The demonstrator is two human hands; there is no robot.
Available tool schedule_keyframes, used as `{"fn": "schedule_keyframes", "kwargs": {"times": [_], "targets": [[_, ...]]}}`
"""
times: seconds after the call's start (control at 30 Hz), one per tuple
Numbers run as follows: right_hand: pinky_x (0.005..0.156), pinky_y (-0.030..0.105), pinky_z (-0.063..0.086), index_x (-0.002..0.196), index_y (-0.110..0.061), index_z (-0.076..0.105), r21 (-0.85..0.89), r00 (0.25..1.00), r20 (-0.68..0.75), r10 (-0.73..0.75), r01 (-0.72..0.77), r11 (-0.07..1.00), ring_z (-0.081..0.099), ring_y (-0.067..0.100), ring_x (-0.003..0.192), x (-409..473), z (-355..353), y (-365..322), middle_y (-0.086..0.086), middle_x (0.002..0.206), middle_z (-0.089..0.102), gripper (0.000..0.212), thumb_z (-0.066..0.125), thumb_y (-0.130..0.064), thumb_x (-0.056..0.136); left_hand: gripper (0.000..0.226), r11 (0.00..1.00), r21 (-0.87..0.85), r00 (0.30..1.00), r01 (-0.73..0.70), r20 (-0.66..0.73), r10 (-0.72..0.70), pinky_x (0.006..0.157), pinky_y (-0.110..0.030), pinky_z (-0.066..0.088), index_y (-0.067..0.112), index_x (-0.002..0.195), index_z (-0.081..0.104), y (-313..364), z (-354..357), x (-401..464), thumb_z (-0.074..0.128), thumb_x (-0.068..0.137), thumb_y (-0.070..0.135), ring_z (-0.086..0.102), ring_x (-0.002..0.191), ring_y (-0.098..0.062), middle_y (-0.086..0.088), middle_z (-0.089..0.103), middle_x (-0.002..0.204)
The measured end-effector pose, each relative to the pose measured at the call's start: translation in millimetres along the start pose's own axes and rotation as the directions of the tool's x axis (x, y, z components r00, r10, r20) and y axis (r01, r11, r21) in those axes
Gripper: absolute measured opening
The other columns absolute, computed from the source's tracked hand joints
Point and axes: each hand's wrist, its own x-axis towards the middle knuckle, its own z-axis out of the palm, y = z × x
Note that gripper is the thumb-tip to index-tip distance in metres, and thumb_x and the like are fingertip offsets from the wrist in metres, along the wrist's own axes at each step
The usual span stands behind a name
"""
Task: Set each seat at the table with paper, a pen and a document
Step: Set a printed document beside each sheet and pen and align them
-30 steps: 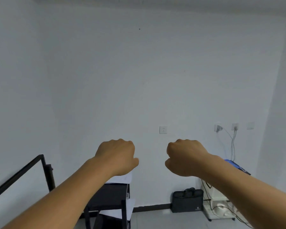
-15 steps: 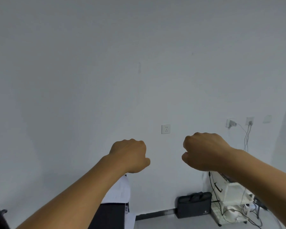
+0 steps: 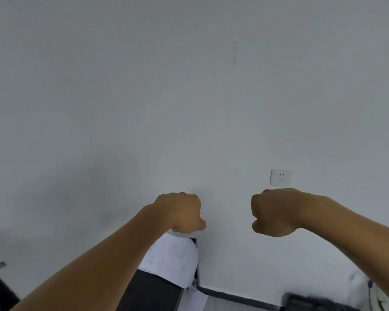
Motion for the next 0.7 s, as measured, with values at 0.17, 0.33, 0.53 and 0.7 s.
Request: {"fn": "schedule_keyframes", "kwargs": {"times": [0.17,0.33,0.53,0.7], "targets": [[0.059,0.03,0.031,0.071,-0.017,0.035,0.02,0.987,0.069,-0.142,0.141,0.99,0.036,0.022,0.061,86.5,5.5,17.4,0.001,0.071,0.041,0.031,0.049,-0.026,0.097,0.037,0.991,-0.065,0.988,0.117,0.111,-0.11,0.058,-0.027,0.037,0.016,0.065,0.051,-17.4,6.2,47.3,0.061,0.094,0.036,0.05,0.057,-0.02,0.0,0.056,0.063],[0.057,0.03,0.032,0.072,-0.017,0.037,0.017,0.97,0.081,-0.23,0.229,0.973,0.039,0.019,0.061,181.0,6.8,11.8,0.0,0.072,0.044,0.033,0.05,-0.03,0.1,0.032,0.978,-0.11,0.969,0.177,0.192,-0.154,0.062,-0.028,0.049,0.014,0.074,0.066,-44.5,19.5,111.3,0.06,0.097,0.036,0.061,0.056,-0.017,0.001,0.067,0.065],[0.057,0.028,0.033,0.071,-0.018,0.038,-0.02,0.941,0.117,-0.317,0.321,0.947,0.04,0.016,0.061,289.8,5.0,0.1,-0.001,0.073,0.046,0.034,0.051,-0.03,0.101,0.035,0.957,-0.181,0.952,0.227,0.25,-0.178,0.058,-0.024,0.048,0.014,0.077,0.066,-89.1,37.2,189.5,0.059,0.102,0.036,0.059,0.054,-0.013,0.002,0.066,0.066],[0.064,0.03,0.038,0.075,-0.022,0.038,-0.028,0.898,0.145,-0.415,0.423,0.906,0.045,0.013,0.067,368.2,-7.7,-23.7,-0.003,0.083,0.049,0.033,0.05,-0.036,0.103,0.038,0.917,-0.223,0.925,0.331,0.268,-0.268,0.061,-0.027,0.047,0.016,0.073,0.063,-127.7,38.4,230.3,0.059,0.104,0.037,0.062,0.058,-0.012,0.003,0.066,0.067]]}}
